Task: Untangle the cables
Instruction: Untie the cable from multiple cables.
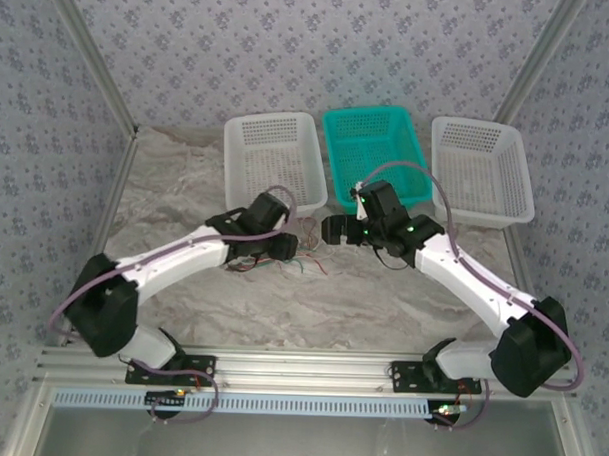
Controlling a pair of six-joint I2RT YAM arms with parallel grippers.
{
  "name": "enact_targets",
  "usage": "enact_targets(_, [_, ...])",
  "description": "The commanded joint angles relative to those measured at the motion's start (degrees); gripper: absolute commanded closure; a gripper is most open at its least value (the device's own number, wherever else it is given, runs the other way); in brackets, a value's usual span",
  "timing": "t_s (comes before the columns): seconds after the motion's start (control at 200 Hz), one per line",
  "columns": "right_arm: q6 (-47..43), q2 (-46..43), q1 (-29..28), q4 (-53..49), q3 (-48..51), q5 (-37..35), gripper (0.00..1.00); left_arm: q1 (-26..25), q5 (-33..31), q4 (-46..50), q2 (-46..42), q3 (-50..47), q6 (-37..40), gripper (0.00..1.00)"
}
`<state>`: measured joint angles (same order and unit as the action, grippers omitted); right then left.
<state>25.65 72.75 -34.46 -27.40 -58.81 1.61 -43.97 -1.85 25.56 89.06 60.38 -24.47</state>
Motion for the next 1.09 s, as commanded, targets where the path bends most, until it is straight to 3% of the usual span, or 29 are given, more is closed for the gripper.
enact_targets(0.0, [1.75,-3.04,0.55,-2.05,1.52,-2.56,0.0,-0.33,0.95,1.02,3.32,2.94,2.67,0.48])
enact_targets(0.105, [2.12,-4.69,0.74,-2.35,2.66,-3.05,0.0,-0.33,-0.17,0.38,6.45,3.14,3.84,0.49])
enact_targets(0.225, [2.38,-5.25,0.91,-3.0,2.66,-3.4,0.0,-0.33,0.91,-1.82,9.68,2.96,4.69,0.59])
enact_targets(0.27, [2.45,-5.31,0.93,-3.62,2.11,-3.33,0.0,-0.33,1.76,-2.38,10.35,3.12,4.63,0.68])
enact_targets(0.38, [2.54,-5.73,0.92,-3.64,1.5,-2.85,0.0,-0.4,2.44,-3.15,9.69,3.1,3.86,1.0])
enact_targets(0.6, [1.4,-6.58,1.12,2.77,3.95,-1.23,0.0,-0.23,4.03,-0.64,1.69,4.28,2.61,1.0])
enact_targets(0.854, [-3.62,-7.67,-1.02,25.16,13.34,6.81,0.0,0.29,7.42,4.09,-5.62,8.75,1.72,1.0])
enact_targets(1.089, [-8.94,1.6,-4.14,46.64,20.54,13.31,0.0,0.71,9.86,3.72,-10.46,9.84,-0.42,1.0])
